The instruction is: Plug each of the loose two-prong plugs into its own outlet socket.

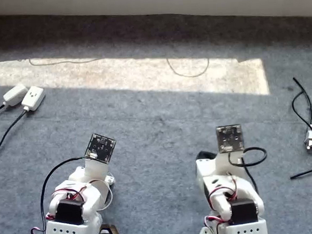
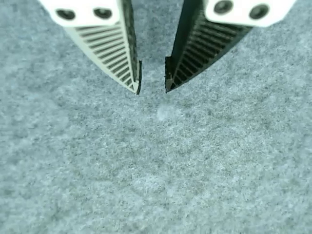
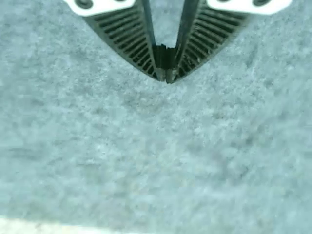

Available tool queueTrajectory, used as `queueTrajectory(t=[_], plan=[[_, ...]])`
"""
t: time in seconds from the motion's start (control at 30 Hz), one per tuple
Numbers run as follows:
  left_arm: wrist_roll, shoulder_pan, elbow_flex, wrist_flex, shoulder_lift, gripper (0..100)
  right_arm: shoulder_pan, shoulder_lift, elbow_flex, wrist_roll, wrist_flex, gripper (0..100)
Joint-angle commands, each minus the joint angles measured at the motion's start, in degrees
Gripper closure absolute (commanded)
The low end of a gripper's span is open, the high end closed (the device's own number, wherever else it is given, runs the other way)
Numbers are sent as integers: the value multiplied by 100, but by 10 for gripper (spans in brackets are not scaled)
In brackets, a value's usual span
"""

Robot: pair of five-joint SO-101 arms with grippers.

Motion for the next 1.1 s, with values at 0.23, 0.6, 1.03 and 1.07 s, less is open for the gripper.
queueTrajectory(t=[0.23, 0.6, 1.03, 1.07], plan=[[-9, 198, 75, -70, -48, 899, 2642, -31, 743, 782, -1965, 828], [-9, 171, 75, -53, -40, 901, 3495, 4, -1552, 782, -646, 801], [-9, 163, 75, -53, -40, 901, 4110, 6589, -6677, 932, 585, 801], [-9, 163, 75, -53, -40, 901, 4207, 7213, -7257, 1073, 664, 801]])
